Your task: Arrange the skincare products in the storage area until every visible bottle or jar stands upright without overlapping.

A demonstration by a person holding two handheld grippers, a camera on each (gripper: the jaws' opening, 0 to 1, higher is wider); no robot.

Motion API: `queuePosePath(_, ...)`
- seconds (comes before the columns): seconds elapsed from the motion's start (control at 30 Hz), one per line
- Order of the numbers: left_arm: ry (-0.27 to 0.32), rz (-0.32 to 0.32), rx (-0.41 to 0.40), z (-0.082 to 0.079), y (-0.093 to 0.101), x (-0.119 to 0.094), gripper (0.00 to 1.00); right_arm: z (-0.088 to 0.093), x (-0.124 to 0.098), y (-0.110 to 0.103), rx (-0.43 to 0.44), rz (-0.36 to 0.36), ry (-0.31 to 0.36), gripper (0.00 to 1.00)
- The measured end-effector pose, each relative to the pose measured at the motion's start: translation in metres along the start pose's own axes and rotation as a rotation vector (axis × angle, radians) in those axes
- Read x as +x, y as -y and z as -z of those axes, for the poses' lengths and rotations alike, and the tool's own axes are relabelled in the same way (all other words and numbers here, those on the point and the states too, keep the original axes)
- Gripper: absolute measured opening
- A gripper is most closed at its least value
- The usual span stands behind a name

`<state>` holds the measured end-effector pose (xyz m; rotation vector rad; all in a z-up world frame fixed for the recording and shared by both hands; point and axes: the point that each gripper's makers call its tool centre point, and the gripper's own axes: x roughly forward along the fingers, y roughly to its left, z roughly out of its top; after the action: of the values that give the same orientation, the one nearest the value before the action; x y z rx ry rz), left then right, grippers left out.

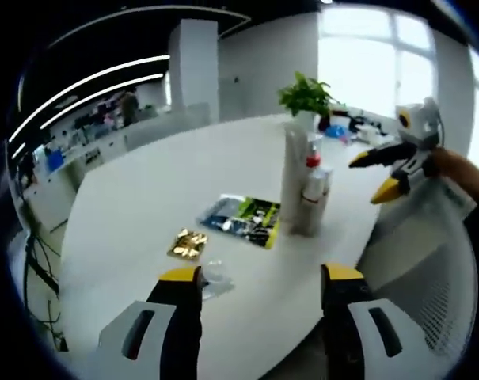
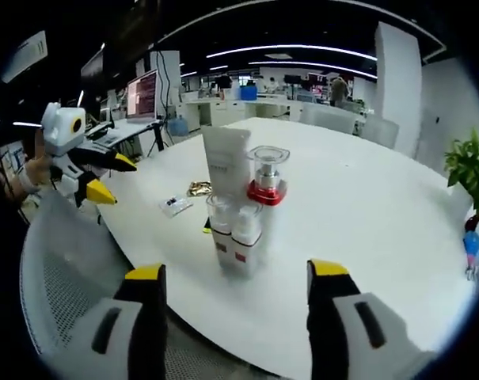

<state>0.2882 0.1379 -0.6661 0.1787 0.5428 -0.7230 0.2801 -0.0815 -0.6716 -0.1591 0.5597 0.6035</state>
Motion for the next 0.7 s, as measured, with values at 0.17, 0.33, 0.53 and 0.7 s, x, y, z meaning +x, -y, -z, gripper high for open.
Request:
queuePosePath(0.17,0.028,-0.020,-0.036,0.001,-0.003,-0.008,0.63,0.003,-0.003,0.005,0.012,0.039,0.008,0.87)
queuePosePath(0.33,0.035,-0.026,-0.077,0.002,-0.005,-0.010,0.72,0.001,-0.005,0.007,0.027,0.053,0.022,0.95)
queuePosePath(0.53,0.014,-0.051,-0.075,0.007,-0.007,-0.012,0.84,0.003,-0.004,0.003,0.035,0.035,0.011,0.99)
queuePosePath(0.7,-0.001,-0.082,-0.082,0.011,-0.015,-0.012,0.91,0.004,-0.002,0.001,0.044,0.019,0.005,0.99)
